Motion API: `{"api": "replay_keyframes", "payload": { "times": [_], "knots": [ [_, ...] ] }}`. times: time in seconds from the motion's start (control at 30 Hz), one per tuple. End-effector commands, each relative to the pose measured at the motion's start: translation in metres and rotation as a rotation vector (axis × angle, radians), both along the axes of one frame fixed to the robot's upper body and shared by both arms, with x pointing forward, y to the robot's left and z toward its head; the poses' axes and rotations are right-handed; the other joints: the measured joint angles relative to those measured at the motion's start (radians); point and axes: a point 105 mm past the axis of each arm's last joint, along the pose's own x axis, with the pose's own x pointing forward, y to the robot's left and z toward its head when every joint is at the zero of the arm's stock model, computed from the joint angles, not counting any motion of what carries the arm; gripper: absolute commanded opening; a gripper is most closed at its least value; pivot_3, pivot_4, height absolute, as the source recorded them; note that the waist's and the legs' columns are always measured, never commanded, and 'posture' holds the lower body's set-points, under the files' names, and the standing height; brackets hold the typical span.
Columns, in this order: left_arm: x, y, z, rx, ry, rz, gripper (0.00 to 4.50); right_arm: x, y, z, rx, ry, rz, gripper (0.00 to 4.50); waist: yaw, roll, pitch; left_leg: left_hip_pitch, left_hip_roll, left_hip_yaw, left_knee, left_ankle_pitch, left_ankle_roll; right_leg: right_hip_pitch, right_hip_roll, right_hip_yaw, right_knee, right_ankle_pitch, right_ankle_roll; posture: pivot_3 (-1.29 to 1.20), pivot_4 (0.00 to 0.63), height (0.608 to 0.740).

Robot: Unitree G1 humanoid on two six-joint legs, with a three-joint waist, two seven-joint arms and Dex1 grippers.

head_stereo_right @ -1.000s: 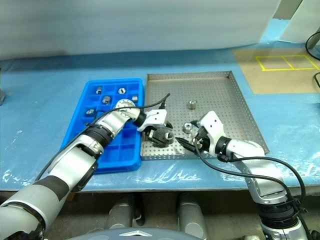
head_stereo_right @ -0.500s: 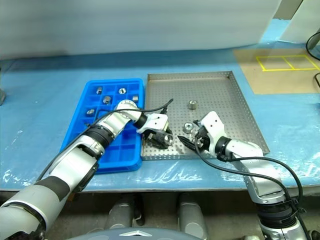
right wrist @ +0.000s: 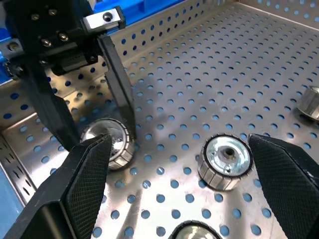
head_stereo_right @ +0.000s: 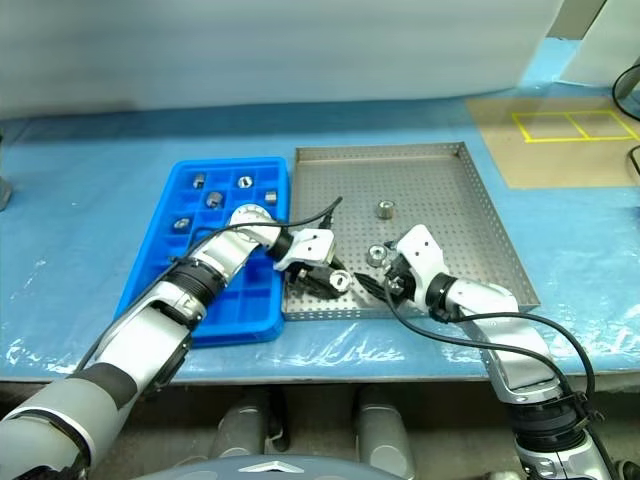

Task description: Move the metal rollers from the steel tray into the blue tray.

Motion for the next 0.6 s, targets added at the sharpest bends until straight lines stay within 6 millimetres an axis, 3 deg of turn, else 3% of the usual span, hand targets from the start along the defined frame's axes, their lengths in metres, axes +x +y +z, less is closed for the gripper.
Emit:
{"api": "replay_keyframes", "payload": {
  "times": [0.03,0.17,0.27,0.43,0.6],
  "knots": [
    [0.016,0.001,0.018,-0.144,-0.015,0.147,1.72,0.004,0.006,0.01,0.004,-0.043,0.042,4.5,-0.001,0.0,0.0,0.0,0.0,0.0,0.0,0.0,0.0,0.0,0.0,0.0,0.0,0.0,0.0,-0.36,0.15,0.74],
    [0.022,0.002,0.05,-0.306,-0.048,0.235,1.72,0.008,0.01,0.018,0.022,-0.059,0.077,4.5,0.001,0.0,0.0,-0.003,0.0,0.0,0.0,0.0,0.0,-0.002,0.0,0.0,0.0,0.003,-0.006,-0.29,0.15,0.74],
    [0.013,0.013,0.063,-0.359,-0.094,0.234,1.72,0.01,0.012,0.039,0.082,-0.095,0.122,4.5,0.003,0.0,0.0,-0.006,0.0,0.0,-0.001,0.0,0.0,-0.006,0.0,-0.001,0.0,0.004,-0.007,-0.24,0.15,0.74],
    [0.016,0.041,0.08,-0.433,-0.159,0.361,1.72,0.027,0.016,0.06,0.032,-0.151,0.206,4.5,0.01,0.0,0.0,-0.014,0.0,0.0,-0.001,0.001,0.001,-0.015,0.0,-0.001,0.003,0.004,-0.007,-0.16,0.15,0.74],
    [0.017,0.09,0.1,-0.528,-0.221,0.567,1.72,0.032,0.044,0.073,0.052,-0.185,0.336,4.5,0.018,0.0,0.0,-0.013,0.001,0.0,0.0,0.001,-0.001,-0.015,0.0,-0.001,0.005,0.004,-0.008,-0.05,0.15,0.74]
  ]
}}
